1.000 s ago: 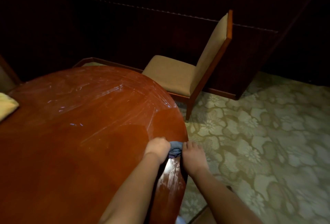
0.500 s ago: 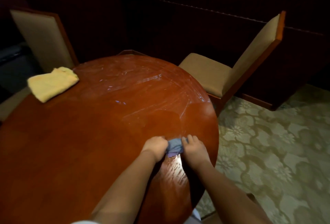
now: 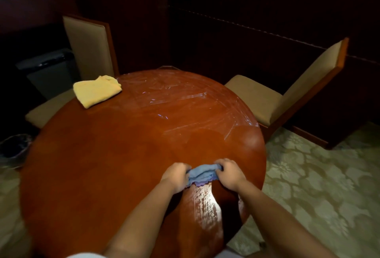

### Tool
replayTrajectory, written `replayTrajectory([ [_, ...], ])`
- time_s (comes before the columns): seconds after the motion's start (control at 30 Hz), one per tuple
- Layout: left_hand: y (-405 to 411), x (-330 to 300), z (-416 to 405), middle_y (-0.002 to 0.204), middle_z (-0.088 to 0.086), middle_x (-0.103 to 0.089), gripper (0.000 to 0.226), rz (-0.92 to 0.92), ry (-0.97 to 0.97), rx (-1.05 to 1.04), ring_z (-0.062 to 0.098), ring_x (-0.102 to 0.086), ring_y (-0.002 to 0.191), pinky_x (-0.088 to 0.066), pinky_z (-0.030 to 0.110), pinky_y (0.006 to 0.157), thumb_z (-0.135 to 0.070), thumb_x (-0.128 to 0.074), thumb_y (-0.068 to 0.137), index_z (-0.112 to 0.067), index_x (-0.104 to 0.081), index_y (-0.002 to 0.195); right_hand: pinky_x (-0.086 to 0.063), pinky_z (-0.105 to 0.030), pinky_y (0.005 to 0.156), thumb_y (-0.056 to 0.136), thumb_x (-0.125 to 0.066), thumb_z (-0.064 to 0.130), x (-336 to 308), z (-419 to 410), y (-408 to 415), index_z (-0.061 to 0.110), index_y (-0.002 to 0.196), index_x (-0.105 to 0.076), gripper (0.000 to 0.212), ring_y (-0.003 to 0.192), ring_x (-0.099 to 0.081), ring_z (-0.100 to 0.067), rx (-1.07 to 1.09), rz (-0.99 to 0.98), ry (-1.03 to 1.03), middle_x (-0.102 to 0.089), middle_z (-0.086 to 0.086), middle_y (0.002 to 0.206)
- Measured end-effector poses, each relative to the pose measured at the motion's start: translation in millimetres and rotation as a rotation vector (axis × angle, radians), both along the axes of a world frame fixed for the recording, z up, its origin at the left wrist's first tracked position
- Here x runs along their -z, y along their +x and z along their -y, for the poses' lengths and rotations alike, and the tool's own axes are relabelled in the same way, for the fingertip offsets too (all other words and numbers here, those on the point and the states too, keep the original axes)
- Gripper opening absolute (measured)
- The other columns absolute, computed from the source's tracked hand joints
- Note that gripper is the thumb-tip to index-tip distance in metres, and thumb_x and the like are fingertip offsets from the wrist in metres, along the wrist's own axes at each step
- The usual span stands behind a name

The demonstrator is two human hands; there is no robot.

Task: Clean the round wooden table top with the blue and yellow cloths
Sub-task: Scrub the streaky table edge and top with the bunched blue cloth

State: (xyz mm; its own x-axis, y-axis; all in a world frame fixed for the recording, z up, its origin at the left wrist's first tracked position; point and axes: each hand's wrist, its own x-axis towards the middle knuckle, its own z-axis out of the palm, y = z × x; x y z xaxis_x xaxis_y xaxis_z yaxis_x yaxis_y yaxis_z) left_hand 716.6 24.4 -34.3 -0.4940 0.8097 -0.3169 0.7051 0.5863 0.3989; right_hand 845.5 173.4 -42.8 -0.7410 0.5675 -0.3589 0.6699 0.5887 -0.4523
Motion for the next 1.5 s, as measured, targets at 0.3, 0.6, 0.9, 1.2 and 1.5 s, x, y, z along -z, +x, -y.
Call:
replayTrajectory([
  [0.3, -10.5, 0.2, -6.7, 0.128, 0.009, -0.060, 0.032, 0.218, 0.263, -0.359, 0.023, -0.053, 0.121, -0.039, 0.024, 0.093, -0.021, -0.053, 0.096, -0.005, -0.062, 0.123, -0.043, -0.029, 0.078, 0.099, -0.047, 0.030, 1.9, 2.3, -7.8, 0.010, 0.125, -0.056, 0.034, 0.101, -0.059, -0.026, 0.245, -0.116, -0.178, -0.065, -0.009, 0.111],
  [0.6, -8.1, 4.2, -18.4, 0.113, 0.012, -0.067, 0.022, 0.490, 0.263, -0.587, 0.021, -0.060, 0.098, -0.043, 0.025, 0.081, -0.017, -0.063, 0.090, -0.003, -0.070, 0.106, -0.037, -0.027, 0.072, 0.099, -0.049, 0.023, 7.7, -4.2, -17.1, 0.009, 0.096, -0.061, 0.019, 0.088, -0.057, -0.025, 0.360, -0.156, -0.316, -0.062, -0.011, 0.095],
  [0.9, -0.9, -5.8, -26.2, 0.074, 0.007, -0.058, 0.021, 0.914, 0.296, -0.884, 0.017, -0.051, 0.057, -0.044, 0.019, 0.042, -0.006, -0.045, 0.097, -0.014, -0.062, 0.087, -0.028, -0.012, 0.033, 0.101, -0.043, 0.033, -9.0, -4.2, -19.7, 0.013, 0.092, -0.055, 0.025, 0.029, -0.044, -0.006, 0.618, -0.152, -0.786, -0.051, -0.001, 0.043],
  [1.2, -8.0, -6.7, -21.2, 0.091, 0.004, -0.063, 0.036, 1.192, 0.342, -0.851, 0.011, -0.057, 0.068, -0.052, 0.021, 0.057, -0.034, -0.074, 0.080, -0.011, -0.064, 0.105, -0.034, -0.015, 0.039, 0.094, -0.057, 0.015, -9.0, -5.8, -14.2, 0.005, 0.117, -0.056, 0.025, 0.037, -0.047, -0.003, 0.623, -0.204, -0.878, -0.057, 0.004, 0.050],
  [1.5, -7.2, 3.4, -27.7, 0.070, 0.008, -0.061, 0.020, 0.827, 0.316, -0.792, 0.016, -0.057, 0.065, -0.050, 0.029, 0.069, -0.007, -0.073, 0.080, -0.011, -0.056, 0.069, -0.030, -0.015, 0.036, 0.086, -0.050, -0.016, -6.5, -7.5, -15.6, 0.004, 0.131, -0.050, 0.049, 0.053, -0.045, -0.013, 0.639, -0.286, -0.799, -0.058, -0.013, 0.078],
])
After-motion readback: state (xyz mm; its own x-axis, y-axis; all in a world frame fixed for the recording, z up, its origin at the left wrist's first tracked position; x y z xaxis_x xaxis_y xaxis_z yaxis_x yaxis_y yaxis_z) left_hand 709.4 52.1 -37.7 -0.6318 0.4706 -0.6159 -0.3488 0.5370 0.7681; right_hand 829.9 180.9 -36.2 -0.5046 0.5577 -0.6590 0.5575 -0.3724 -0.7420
